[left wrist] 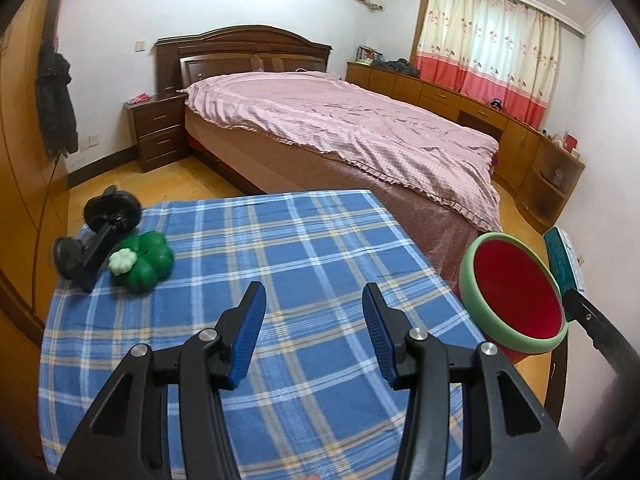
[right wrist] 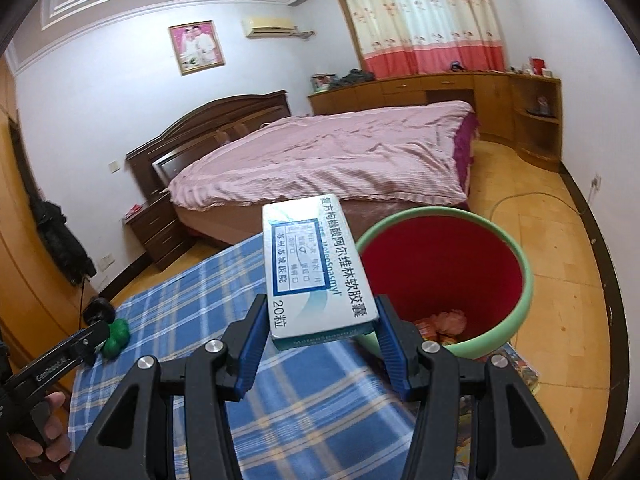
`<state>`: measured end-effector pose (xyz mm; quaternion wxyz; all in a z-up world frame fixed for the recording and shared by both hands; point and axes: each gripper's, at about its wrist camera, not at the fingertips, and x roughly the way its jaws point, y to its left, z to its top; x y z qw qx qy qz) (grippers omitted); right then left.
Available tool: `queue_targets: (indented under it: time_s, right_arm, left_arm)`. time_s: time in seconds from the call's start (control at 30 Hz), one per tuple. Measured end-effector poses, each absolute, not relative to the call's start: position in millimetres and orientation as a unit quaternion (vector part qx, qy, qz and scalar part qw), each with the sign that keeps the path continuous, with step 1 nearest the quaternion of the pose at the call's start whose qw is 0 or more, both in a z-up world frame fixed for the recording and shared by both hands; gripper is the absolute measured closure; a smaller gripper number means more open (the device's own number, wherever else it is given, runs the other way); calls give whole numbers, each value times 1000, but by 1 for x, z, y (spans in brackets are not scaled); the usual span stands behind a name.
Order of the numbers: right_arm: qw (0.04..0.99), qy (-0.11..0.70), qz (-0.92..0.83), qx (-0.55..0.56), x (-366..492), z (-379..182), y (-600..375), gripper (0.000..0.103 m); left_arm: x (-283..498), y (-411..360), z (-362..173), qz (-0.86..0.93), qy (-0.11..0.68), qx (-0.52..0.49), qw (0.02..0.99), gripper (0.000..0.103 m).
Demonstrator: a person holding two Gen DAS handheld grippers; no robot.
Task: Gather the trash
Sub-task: 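Carry the medicine box over the red bucket and open the right tool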
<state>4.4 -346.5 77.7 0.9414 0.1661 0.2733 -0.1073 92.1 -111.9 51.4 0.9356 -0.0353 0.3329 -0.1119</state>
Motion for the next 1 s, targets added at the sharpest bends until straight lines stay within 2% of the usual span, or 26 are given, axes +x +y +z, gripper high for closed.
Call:
queue_targets:
  time_s: [0.67, 0.77, 0.9, 1.0]
  right_arm:
    - [899, 338, -173, 218, 49, 6, -441, 48]
    - [896, 342, -175, 223, 52, 2, -443, 46]
    - [893, 346, -175, 228, 53, -2, -445, 39]
    - [894, 343, -174, 227, 50, 1, -442, 39]
  left_arm:
    - [130, -159, 6, -126, 368, -19, 921, 53]
    - [130, -159, 6, -127, 368, -17, 921, 53]
    - [129, -157, 6, -126, 368, -18, 921, 53]
    - [126, -152, 9, -122, 366, -20, 922, 53]
